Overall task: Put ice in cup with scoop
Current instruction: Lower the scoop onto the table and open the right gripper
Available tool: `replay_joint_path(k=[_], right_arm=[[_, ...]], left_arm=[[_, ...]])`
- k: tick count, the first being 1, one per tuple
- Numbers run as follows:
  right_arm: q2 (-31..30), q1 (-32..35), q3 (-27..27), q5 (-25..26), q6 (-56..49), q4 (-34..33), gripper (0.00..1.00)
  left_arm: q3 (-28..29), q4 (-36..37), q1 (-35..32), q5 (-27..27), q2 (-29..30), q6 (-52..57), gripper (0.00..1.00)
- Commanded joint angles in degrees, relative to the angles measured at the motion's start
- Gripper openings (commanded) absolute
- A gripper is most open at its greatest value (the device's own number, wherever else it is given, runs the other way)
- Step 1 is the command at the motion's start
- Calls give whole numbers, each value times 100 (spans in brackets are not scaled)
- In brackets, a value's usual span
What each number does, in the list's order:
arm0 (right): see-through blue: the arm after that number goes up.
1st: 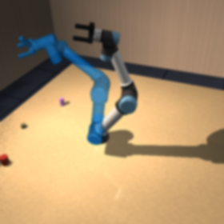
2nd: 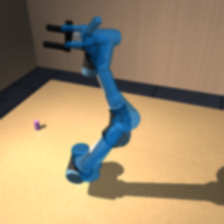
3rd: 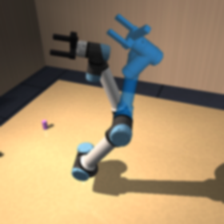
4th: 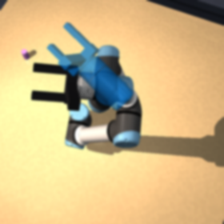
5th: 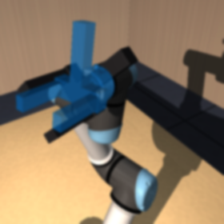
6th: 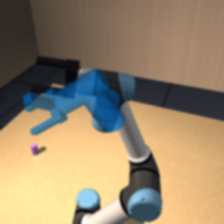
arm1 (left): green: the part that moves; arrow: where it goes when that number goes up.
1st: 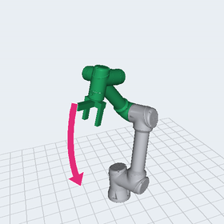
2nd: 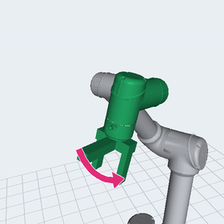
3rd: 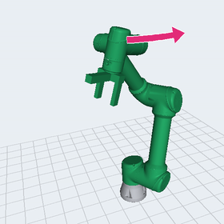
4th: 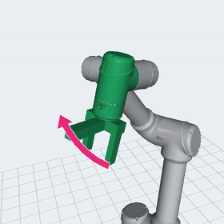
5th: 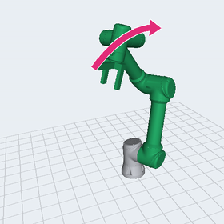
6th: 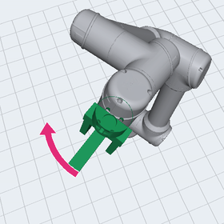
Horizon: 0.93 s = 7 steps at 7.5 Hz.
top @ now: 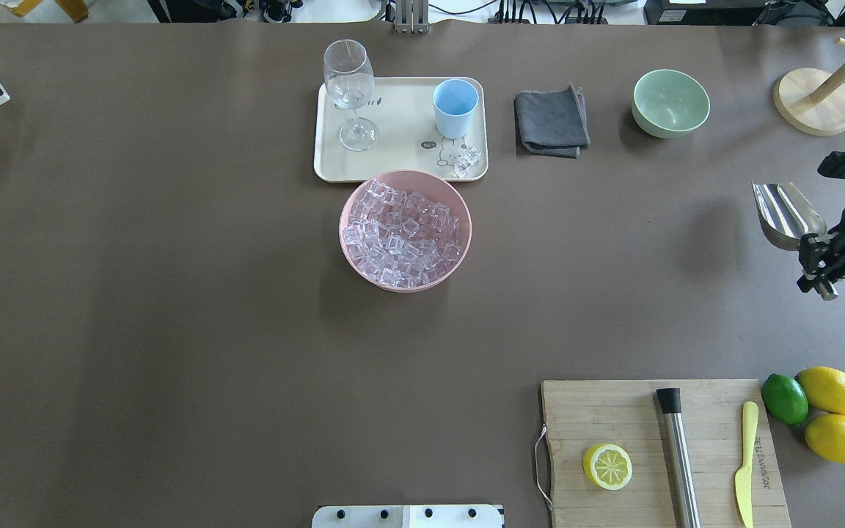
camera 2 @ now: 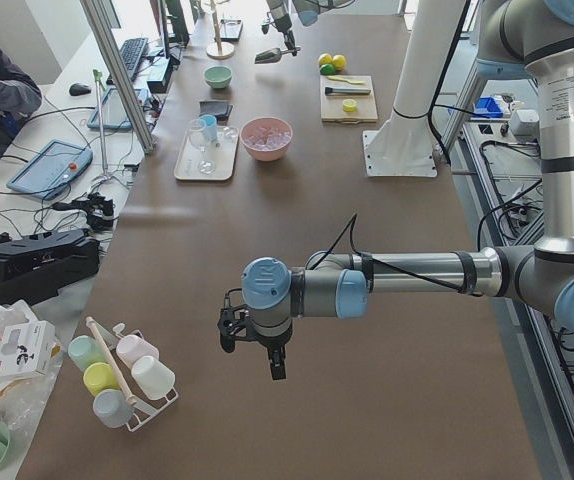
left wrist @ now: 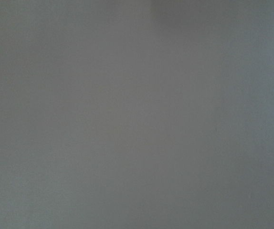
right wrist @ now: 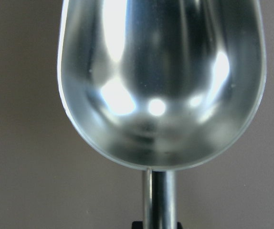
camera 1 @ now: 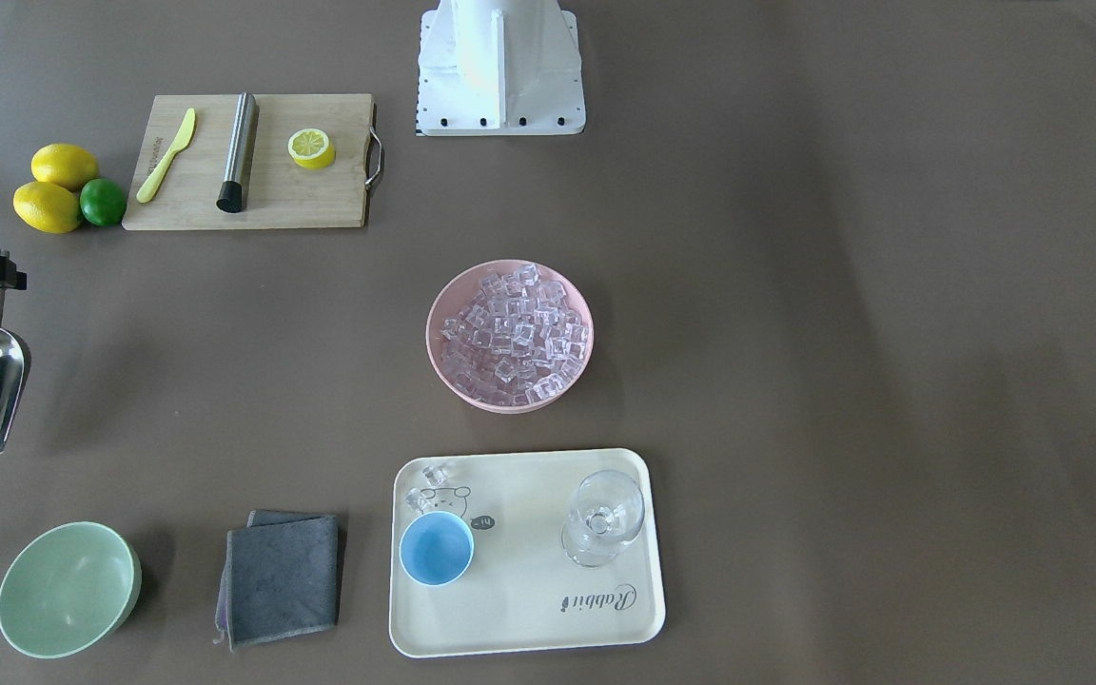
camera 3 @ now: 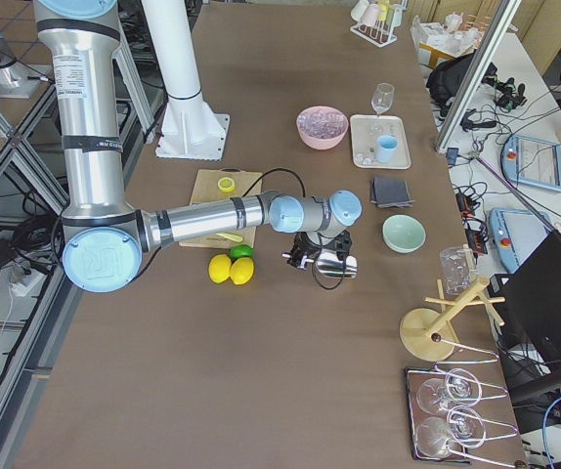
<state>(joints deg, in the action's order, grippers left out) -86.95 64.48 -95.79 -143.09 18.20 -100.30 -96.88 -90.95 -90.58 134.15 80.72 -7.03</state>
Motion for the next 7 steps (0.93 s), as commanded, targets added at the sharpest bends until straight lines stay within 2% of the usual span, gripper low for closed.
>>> replay_joint_path(k=[1,3,4,5,6,7], right_arm=[[82,-163,244,0,0,19,0],[152,-330,420,-9,8,19,1],[161,-366,429,-9,9,19,48],[170,-366,412,-9,9,28,75],[170,-366,359,-9,9,19,99],[179,-366,315,-9,0,28,100]], left_arm=[[-7,-2,-21,-2,5,17,98],[-16,-10,-30,24,5,0,98],[-102,7,-30,15,5,0,98],[-103,24,-13,-2,5,9,98],[-51,33,-4,6,5,9,98],[-24,42,-13,6,5,9,98]])
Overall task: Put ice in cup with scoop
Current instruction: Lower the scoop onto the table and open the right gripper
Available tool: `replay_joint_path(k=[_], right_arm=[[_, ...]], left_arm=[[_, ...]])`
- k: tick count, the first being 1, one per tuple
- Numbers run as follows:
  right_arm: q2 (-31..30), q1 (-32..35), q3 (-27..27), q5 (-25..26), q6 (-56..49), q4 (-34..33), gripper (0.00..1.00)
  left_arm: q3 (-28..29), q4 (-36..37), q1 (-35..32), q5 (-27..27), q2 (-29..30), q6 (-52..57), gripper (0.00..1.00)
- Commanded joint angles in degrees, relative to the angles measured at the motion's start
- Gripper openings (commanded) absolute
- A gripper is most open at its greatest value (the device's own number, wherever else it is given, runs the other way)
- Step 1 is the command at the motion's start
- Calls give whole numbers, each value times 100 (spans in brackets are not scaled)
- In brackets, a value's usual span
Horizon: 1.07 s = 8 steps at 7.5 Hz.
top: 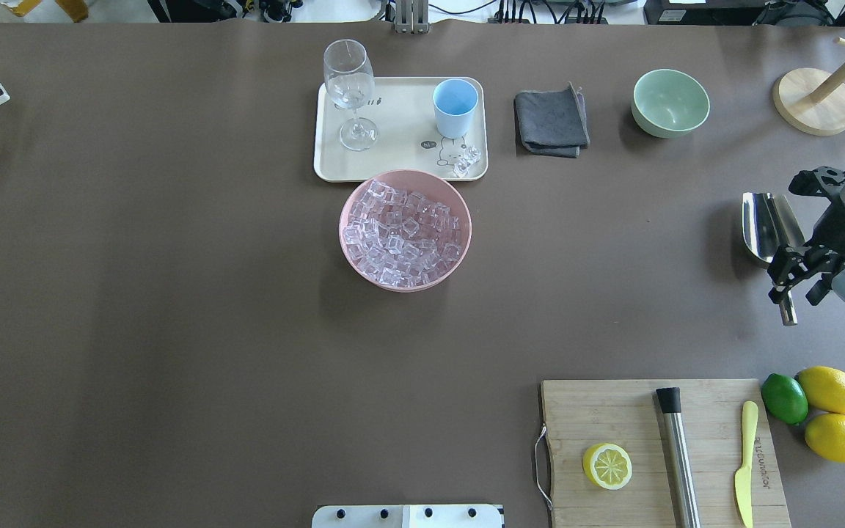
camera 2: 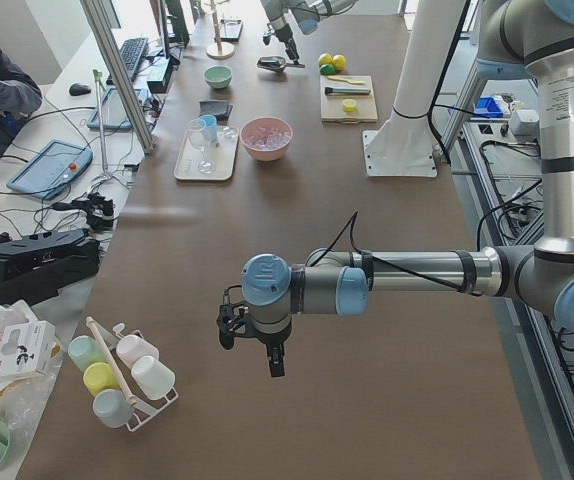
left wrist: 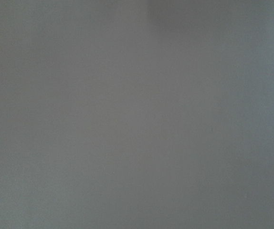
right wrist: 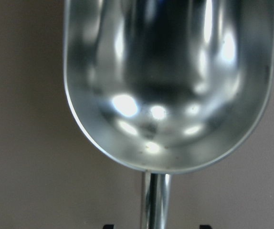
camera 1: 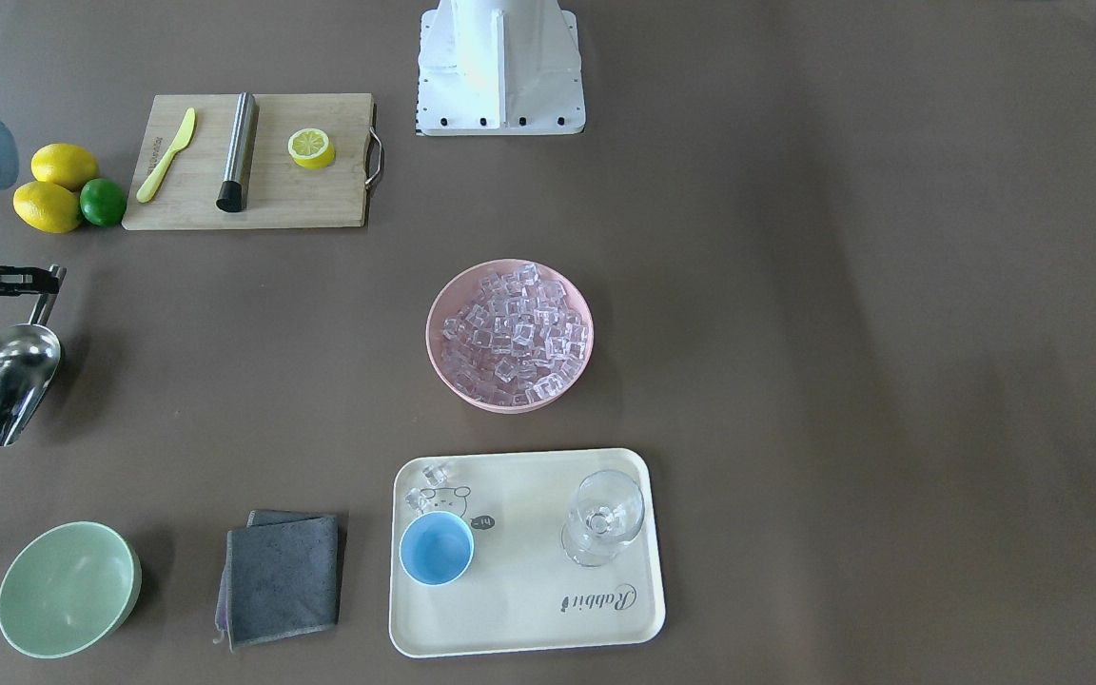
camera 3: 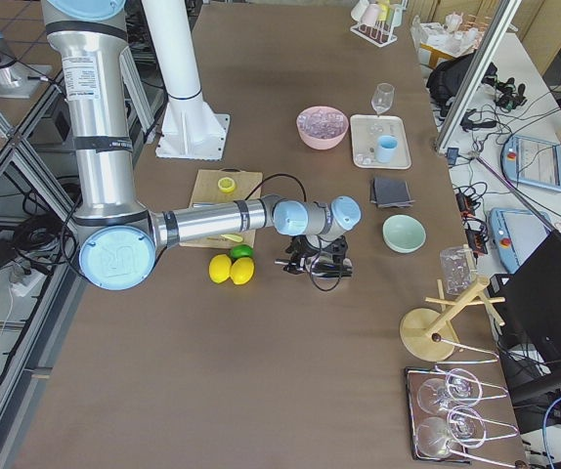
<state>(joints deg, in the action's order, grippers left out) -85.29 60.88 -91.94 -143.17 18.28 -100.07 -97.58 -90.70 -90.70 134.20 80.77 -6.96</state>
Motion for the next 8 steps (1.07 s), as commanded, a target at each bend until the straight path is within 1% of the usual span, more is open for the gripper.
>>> replay_joint_path(k=[1,2,3,4,6,7,8], right_arm=[[30,-6,-183,9,0,5,100],[109,47,-454,148,1,5,100],[318,273,-831,950,1,-12,100],[312,571,-1226,1462,-8,-64,100],[251,1650,-1230,1241,-270,-65,100],[146,2204,-1178,1152,-1142,-248,100],[127,2592,-1168,1143,-2082,-763,100]], left_arm=[[142,17,17,1,0,2,98],[152,9,17,9,0,11,98],[135,9,17,9,9,11,98],[82,-17,17,9,0,11,98],[64,-18,26,18,9,11,98],[73,-26,26,18,17,11,98],[73,-27,26,18,35,11,98]])
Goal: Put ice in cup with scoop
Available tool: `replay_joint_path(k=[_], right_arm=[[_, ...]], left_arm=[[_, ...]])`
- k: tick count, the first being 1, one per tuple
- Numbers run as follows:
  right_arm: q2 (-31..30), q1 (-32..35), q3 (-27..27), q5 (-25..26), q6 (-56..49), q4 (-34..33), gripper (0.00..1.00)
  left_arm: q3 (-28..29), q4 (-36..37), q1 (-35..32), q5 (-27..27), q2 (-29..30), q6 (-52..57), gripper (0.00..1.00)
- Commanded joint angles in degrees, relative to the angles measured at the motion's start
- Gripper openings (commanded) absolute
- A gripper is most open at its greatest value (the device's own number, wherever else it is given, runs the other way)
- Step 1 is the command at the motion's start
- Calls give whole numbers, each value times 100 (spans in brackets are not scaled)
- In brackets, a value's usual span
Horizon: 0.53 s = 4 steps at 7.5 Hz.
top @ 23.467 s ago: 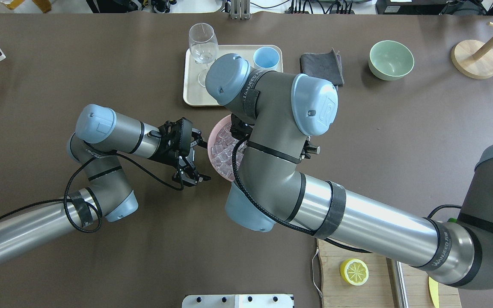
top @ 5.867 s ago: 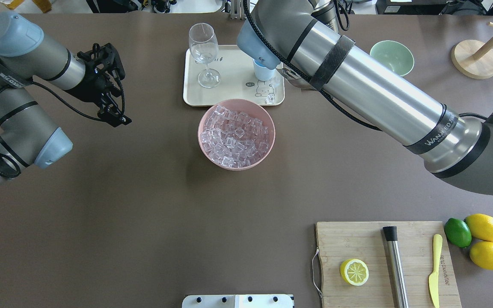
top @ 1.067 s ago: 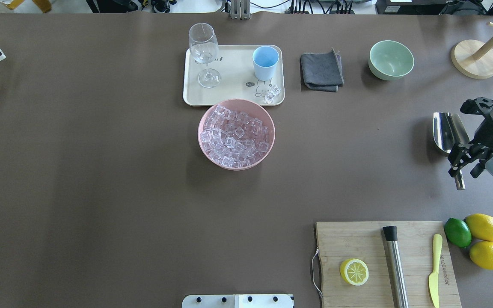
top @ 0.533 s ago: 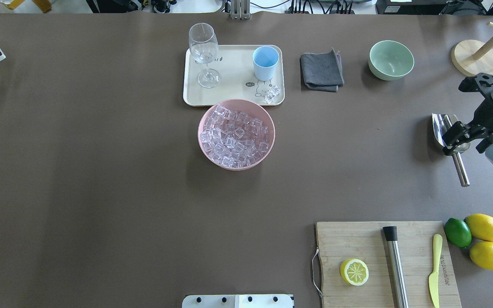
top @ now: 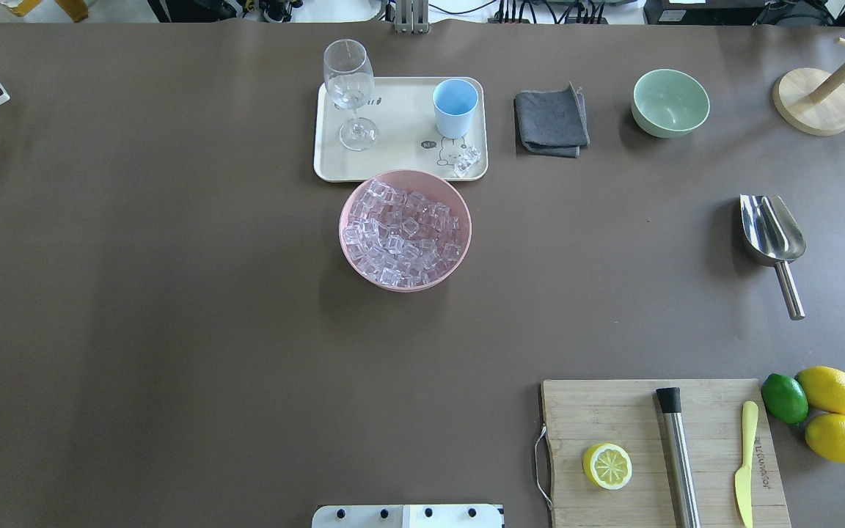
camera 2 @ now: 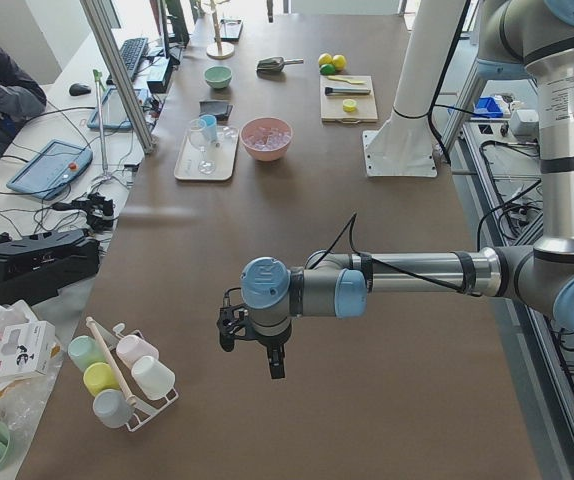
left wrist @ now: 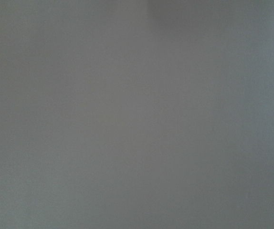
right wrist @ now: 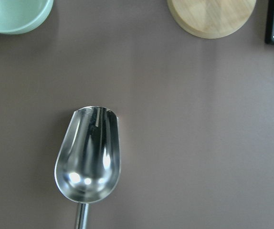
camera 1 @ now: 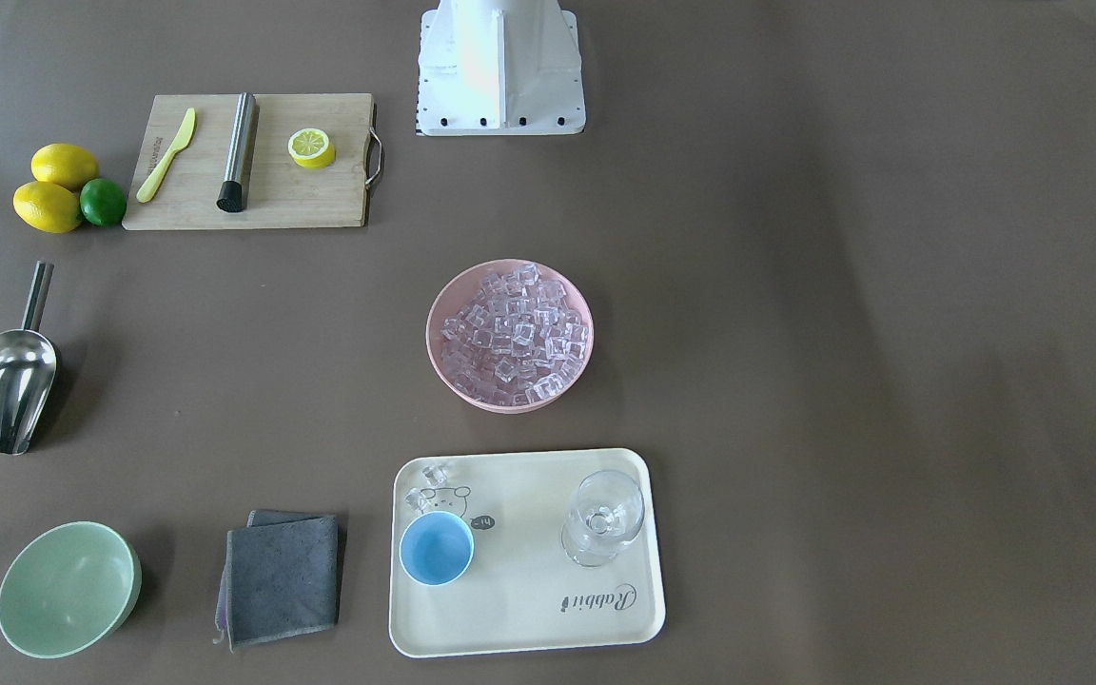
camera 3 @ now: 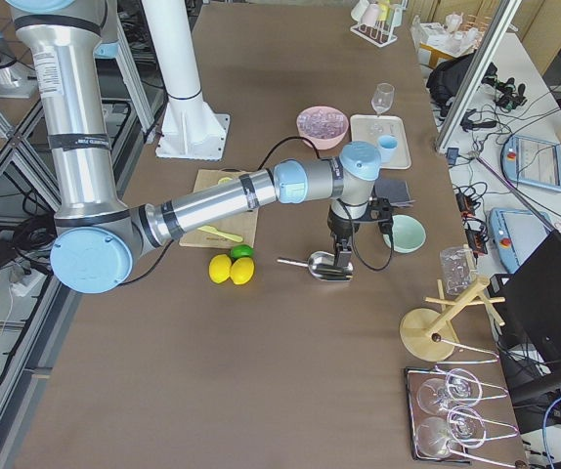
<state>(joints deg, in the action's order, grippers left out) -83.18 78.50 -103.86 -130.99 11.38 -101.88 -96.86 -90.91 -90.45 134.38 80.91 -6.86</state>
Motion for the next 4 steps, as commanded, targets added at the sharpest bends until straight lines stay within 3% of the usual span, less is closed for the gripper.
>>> replay_joint_path(k=[1,4], right_arm=[[-154,1138,24,-67,-1828,-1057,100],[-1005,1597,103,-417,-1919,-783,100]], left_arm=[[1,-6,1,1,21,0,98],[1,-6,1,1,21,0,98]])
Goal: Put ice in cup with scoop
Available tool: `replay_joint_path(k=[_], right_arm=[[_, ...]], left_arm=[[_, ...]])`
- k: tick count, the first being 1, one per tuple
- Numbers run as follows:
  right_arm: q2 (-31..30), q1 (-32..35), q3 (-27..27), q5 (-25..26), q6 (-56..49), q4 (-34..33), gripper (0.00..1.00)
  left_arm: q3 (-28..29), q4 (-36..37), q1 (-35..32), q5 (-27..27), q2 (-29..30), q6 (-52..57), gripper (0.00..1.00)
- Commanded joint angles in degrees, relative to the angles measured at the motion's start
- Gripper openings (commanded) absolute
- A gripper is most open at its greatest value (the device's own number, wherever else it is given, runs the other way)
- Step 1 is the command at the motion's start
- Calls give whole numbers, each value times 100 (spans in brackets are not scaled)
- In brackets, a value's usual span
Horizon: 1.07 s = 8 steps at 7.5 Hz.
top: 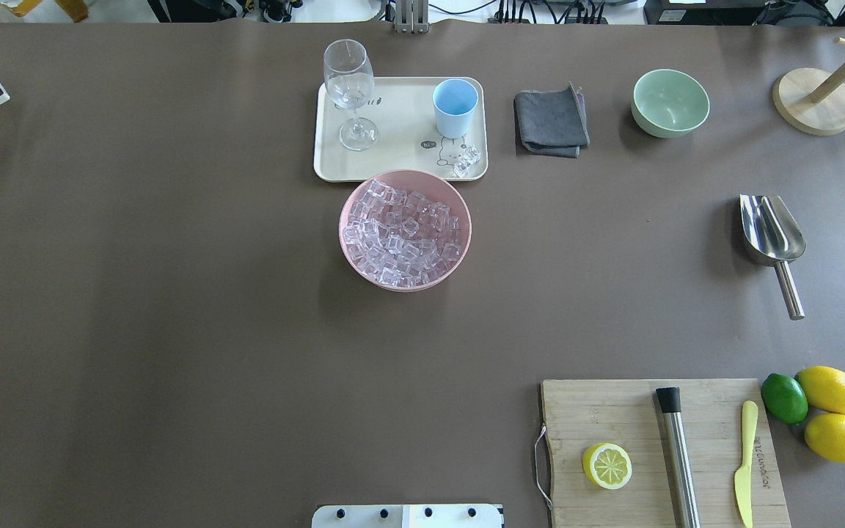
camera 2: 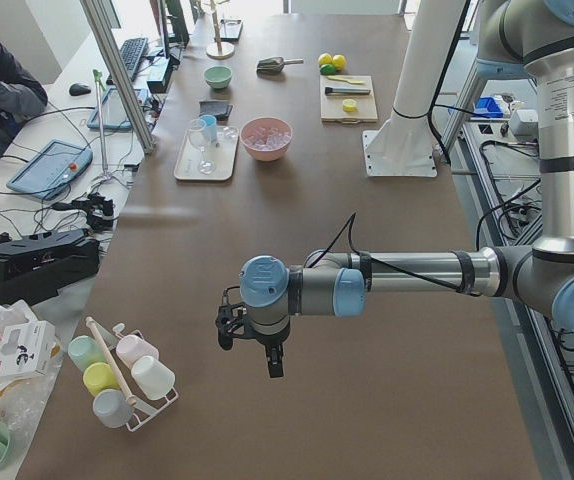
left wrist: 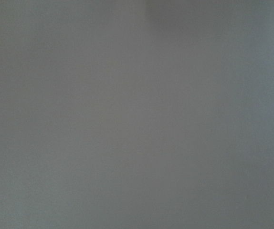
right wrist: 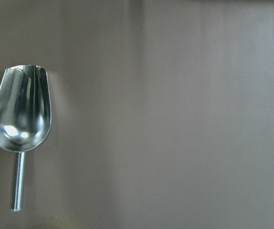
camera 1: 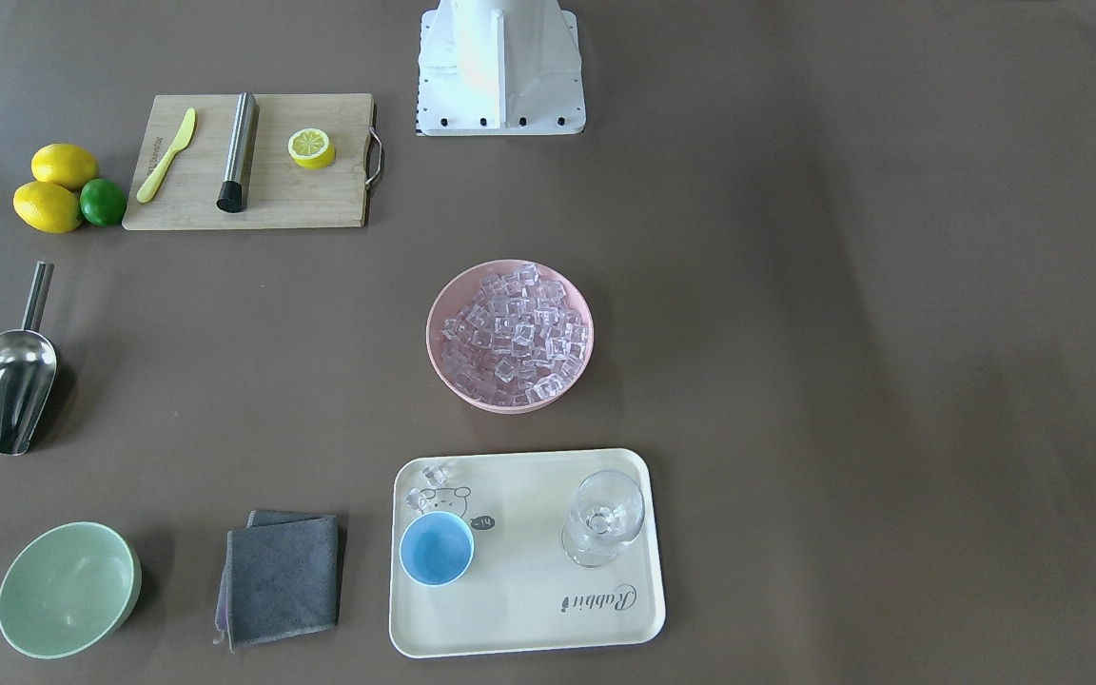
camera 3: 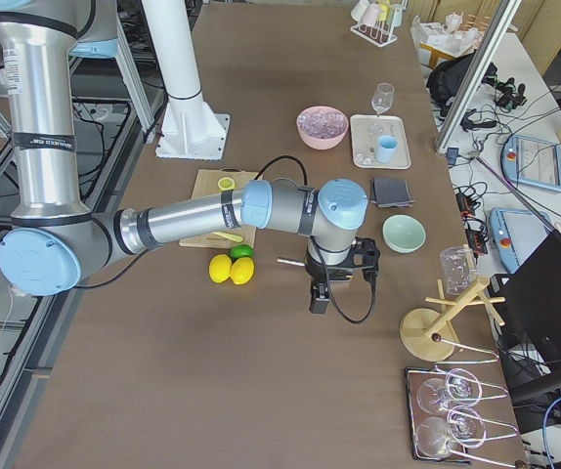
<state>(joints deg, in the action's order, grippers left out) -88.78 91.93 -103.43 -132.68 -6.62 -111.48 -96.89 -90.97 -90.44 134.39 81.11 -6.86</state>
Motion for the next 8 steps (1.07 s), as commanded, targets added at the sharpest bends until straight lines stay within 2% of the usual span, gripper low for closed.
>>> replay_joint_path(k=[1,3,8], right_arm=[[-630,333,190,-294,-129,553,100],[-702,334,717,-372,-103,1327,100],[-632,334,789,-347,-67,1348,100]], left_arm=[[21,0,0,0,1,0,98],[-5,0,0,0,1,-9,98],[3,-9,0,0,1,0,98]])
